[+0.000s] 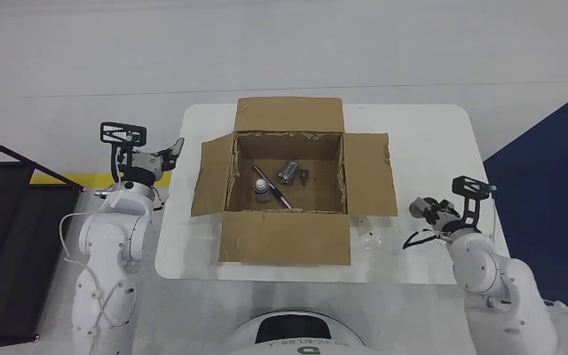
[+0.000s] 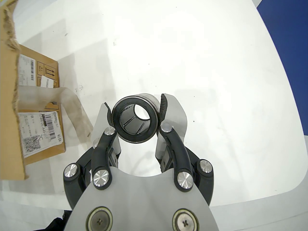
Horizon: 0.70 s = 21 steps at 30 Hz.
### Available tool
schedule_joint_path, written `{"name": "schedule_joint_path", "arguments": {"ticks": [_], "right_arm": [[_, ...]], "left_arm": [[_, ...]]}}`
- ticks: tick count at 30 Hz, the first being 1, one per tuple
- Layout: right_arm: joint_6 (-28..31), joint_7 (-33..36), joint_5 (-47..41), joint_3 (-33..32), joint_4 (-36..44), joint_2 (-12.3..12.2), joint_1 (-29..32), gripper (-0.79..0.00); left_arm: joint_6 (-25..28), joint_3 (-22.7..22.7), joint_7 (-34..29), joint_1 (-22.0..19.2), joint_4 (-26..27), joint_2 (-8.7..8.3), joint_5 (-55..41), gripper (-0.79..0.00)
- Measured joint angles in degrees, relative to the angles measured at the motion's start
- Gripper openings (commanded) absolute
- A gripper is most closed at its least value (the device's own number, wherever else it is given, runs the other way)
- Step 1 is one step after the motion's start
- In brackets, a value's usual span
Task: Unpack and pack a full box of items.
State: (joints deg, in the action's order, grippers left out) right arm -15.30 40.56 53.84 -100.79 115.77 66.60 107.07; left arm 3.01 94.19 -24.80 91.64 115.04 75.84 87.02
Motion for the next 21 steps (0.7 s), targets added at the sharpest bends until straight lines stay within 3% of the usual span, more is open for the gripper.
{"name": "schedule_joint_path", "arguments": {"ticks": [11, 12, 13, 15, 16, 17, 18, 21], "right_arm": [[-2.4, 9.35, 5.85, 4.49, -9.29, -0.28, -11.35, -0.785], [-2.32, 9.53, 5.82, 4.65, -9.9, -0.27, -12.01, -0.696], [-2.29, 9.66, 5.83, 4.75, -10.22, -0.26, -12.4, -0.542], [-2.26, 10.27, 6.08, 4.96, -10.66, -0.27, -13.07, -0.394], [-2.25, 10.69, 6.22, 5.02, -10.77, -0.28, -13.32, -0.283], [-2.25, 11.19, 6.33, 5.06, -10.9, -0.29, -13.55, -0.114], [-2.26, 11.87, 6.43, 5.07, -11.06, -0.31, -13.86, -0.031], [-2.37, 12.81, 6.47, 5.02, -11.26, -0.33, -14.39, 0.0]], "left_arm": [[0.0, 0.0, 0.0, 0.0, 0.0, 0.0, 0.0, 0.0], [0.0, 0.0, 0.0, 0.0, 0.0, 0.0, 0.0, 0.0], [0.0, 0.0, 0.0, 0.0, 0.0, 0.0, 0.0, 0.0], [0.0, 0.0, 0.0, 0.0, 0.0, 0.0, 0.0, 0.0], [0.0, 0.0, 0.0, 0.0, 0.0, 0.0, 0.0, 0.0], [0.0, 0.0, 0.0, 0.0, 0.0, 0.0, 0.0, 0.0], [0.0, 0.0, 0.0, 0.0, 0.0, 0.0, 0.0, 0.0], [0.0, 0.0, 0.0, 0.0, 0.0, 0.0, 0.0, 0.0]]}}
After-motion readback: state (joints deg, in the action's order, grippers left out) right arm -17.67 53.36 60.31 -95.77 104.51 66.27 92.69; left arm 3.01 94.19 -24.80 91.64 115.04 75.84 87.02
